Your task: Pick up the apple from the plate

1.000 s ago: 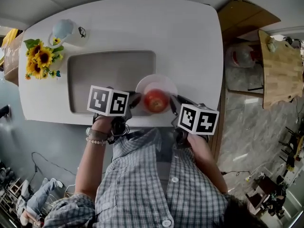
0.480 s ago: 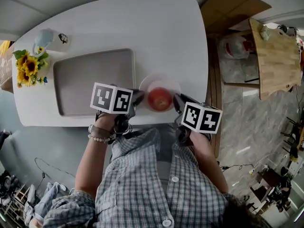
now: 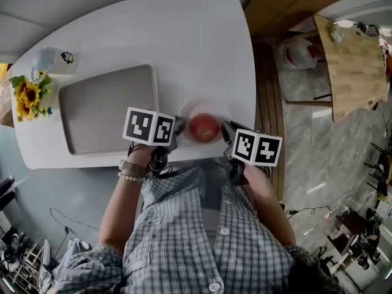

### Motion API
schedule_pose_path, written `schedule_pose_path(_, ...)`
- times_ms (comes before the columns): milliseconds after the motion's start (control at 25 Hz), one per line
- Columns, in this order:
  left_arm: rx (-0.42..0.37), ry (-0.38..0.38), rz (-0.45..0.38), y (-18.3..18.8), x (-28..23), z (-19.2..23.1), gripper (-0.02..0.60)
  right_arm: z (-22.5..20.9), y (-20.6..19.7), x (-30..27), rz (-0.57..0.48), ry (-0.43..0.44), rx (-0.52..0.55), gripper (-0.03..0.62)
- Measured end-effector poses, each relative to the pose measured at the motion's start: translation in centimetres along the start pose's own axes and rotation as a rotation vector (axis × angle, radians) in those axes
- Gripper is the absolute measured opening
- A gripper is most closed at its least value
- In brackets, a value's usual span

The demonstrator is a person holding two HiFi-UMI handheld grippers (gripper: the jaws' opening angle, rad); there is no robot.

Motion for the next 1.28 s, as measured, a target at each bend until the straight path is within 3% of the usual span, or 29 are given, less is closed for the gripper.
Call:
schedule_pose_path(280,-0.022,0.032,0.003,0.8,-0.8,-0.4,0.051,-1.4,-0.1,-0.9,0.010,0.036,-0.038,0.069)
schedule_pose_path(920,-0.056,0.106,0.014,2.1,-3.2,-1.2,0.052,-3.3,0.4,-1.5,-0.004,0.051,0.003,0.071)
schedule_pose_path(1280,-0.070,0.075,-0.014,2.2,-3.4,-1.3,0.075,-3.2,0.0,-1.5,-0.044,0.062,0.037,0.071)
Point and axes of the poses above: the fingertips, and each gripper's own axes: x backward along the fingers, z to its left, y out of its top, the point moved 6 cm from there along x, backward along the fingers, and after that the axes turned 1 degree about -y, right-handed, at the moved point
